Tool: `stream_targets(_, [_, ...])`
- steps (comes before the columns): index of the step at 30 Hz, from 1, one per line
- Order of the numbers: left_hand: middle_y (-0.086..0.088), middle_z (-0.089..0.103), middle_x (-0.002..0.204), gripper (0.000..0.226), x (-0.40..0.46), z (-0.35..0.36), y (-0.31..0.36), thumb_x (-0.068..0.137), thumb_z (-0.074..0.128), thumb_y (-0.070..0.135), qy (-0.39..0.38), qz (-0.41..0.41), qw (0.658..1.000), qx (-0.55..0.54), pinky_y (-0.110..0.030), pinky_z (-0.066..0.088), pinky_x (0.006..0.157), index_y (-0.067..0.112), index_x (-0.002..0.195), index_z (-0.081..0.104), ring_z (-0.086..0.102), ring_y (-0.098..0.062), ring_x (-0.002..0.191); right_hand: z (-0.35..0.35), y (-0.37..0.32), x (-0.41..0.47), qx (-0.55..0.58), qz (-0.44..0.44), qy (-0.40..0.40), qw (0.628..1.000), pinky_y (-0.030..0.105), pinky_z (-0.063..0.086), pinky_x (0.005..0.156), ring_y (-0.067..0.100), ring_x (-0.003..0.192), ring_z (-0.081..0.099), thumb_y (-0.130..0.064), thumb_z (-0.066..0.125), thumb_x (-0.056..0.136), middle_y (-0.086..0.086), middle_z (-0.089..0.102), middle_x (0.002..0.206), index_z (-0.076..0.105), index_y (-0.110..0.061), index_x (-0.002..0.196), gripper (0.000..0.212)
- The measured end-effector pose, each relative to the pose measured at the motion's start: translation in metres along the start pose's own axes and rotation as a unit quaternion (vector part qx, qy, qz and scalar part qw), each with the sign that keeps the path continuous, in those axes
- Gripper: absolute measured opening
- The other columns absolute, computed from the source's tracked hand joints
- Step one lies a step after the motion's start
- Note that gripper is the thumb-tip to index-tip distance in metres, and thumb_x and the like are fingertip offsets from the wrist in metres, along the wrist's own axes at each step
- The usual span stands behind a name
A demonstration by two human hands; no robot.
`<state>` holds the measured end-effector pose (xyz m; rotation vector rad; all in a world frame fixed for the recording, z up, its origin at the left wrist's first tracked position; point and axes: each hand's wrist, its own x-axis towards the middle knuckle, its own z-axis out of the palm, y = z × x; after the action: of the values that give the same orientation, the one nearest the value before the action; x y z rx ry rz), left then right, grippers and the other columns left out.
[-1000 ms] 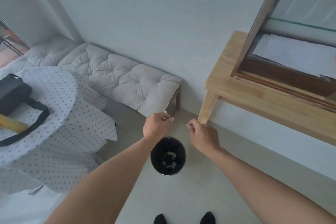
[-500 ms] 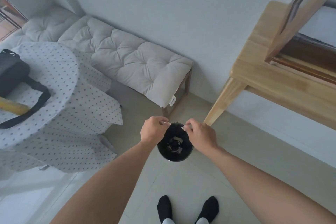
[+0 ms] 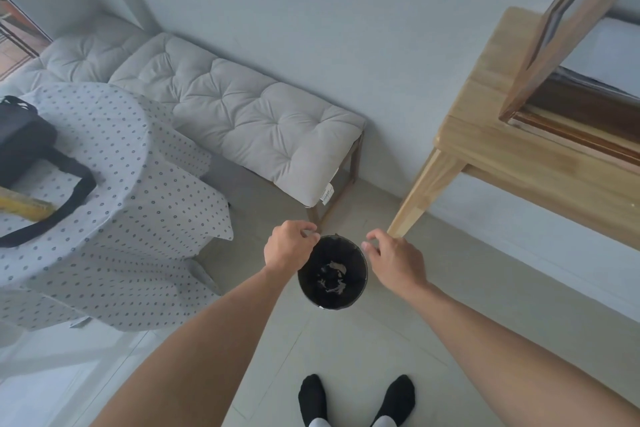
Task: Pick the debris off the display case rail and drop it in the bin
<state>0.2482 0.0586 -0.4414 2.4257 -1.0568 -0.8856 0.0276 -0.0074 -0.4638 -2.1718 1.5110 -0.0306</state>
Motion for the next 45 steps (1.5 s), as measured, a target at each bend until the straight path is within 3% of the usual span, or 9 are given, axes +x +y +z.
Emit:
stream_targets(12, [0.010,0.072,0.098,0.021,-0.035,-0.034,0.051,0.094,0.072,0.036,0.031,0.038,0.999,-0.012,-0.040,0.062,0.084,0.037,0.115,0.079,0.073,-0.022,0.083,-0.070,0.000,-0.031,0.005,0.011,0.058,0.998,0.037,0.044,0.074,0.033,0.100,0.074,-0.049,0.047,0.108,0.003,0.081,0.101,0.063,-0.027,0.128,0.034])
stream_targets(15, [0.010,0.072,0.099,0.026,-0.046,-0.050,0.076,0.093,0.070,0.040,0.035,0.055,0.998,-0.011,-0.042,0.061,0.088,0.040,0.118,0.078,0.074,-0.026,0.090,-0.101,-0.001,-0.041,0.016,0.014,0.085,0.996,0.037,0.047,0.075,0.032,0.099,0.074,-0.050,0.048,0.108,0.003,0.081,0.098,0.064,-0.027,0.129,0.035])
stream_targets(20, [0.021,0.065,0.081,0.029,-0.060,-0.073,0.123,0.094,0.072,0.042,0.056,0.121,0.991,-0.022,-0.033,0.057,0.078,0.037,0.122,0.077,0.069,-0.009,0.081,-0.161,0.000,-0.056,0.004,0.031,0.131,0.991,0.037,0.047,0.076,0.032,0.102,0.073,-0.048,0.045,0.108,0.003,0.082,0.102,0.063,-0.028,0.131,0.035])
stream_targets(24, [0.022,0.069,0.088,0.030,-0.073,-0.090,0.171,0.091,0.072,0.046,0.060,0.172,0.983,-0.032,-0.040,0.061,0.087,0.040,0.120,0.077,0.072,-0.018,0.092,-0.214,0.010,-0.069,0.019,0.043,0.184,0.982,0.037,0.047,0.072,0.032,0.097,0.073,-0.046,0.045,0.108,0.001,0.081,0.103,0.064,-0.027,0.124,0.031])
stream_targets(30, [0.013,0.075,0.097,0.032,-0.090,-0.096,0.248,0.091,0.070,0.047,0.068,0.243,0.967,-0.028,-0.036,0.058,0.087,0.040,0.122,0.077,0.069,-0.015,0.099,-0.284,0.039,-0.089,0.007,0.068,0.266,0.962,0.035,0.044,0.069,0.031,0.096,0.075,-0.051,0.045,0.107,-0.001,0.081,0.100,0.064,-0.030,0.126,0.034])
stream_targets(35, [0.016,0.070,0.091,0.030,-0.110,-0.076,0.304,0.092,0.073,0.049,0.051,0.292,0.953,-0.053,-0.042,0.061,0.090,0.041,0.120,0.077,0.070,-0.017,0.100,-0.326,0.073,-0.113,0.027,0.098,0.319,0.942,0.040,0.058,0.081,0.032,0.105,0.075,-0.049,0.052,0.105,-0.001,0.082,0.108,0.067,-0.030,0.124,0.030])
stream_targets(39, [0.018,0.069,0.081,0.014,-0.123,-0.052,0.340,0.093,0.072,0.042,0.047,0.319,0.945,-0.061,-0.036,0.059,0.082,0.045,0.105,0.079,0.070,-0.020,0.091,-0.346,0.104,-0.131,0.026,0.118,0.343,0.932,0.042,0.059,0.084,0.031,0.106,0.074,-0.049,0.051,0.107,-0.002,0.081,0.112,0.067,-0.029,0.123,0.030])
stream_targets(42, [0.011,0.074,0.091,0.016,-0.131,-0.037,0.357,0.093,0.070,0.040,0.051,0.323,0.943,-0.064,-0.035,0.057,0.082,0.043,0.106,0.080,0.069,-0.023,0.094,-0.355,0.128,-0.142,0.016,0.123,0.381,0.916,0.042,0.058,0.080,0.032,0.106,0.072,-0.043,0.056,0.106,0.001,0.079,0.109,0.070,-0.024,0.118,0.026])
stream_targets(45, [0.007,0.073,0.086,0.011,-0.129,-0.027,0.366,0.093,0.065,0.037,0.058,0.315,0.945,-0.071,-0.038,0.059,0.077,0.038,0.087,0.074,0.070,-0.028,0.089,-0.361,0.147,-0.152,0.011,0.136,0.399,0.907,0.041,0.057,0.079,0.032,0.108,0.072,-0.037,0.056,0.107,-0.001,0.079,0.115,0.069,-0.023,0.120,0.024])
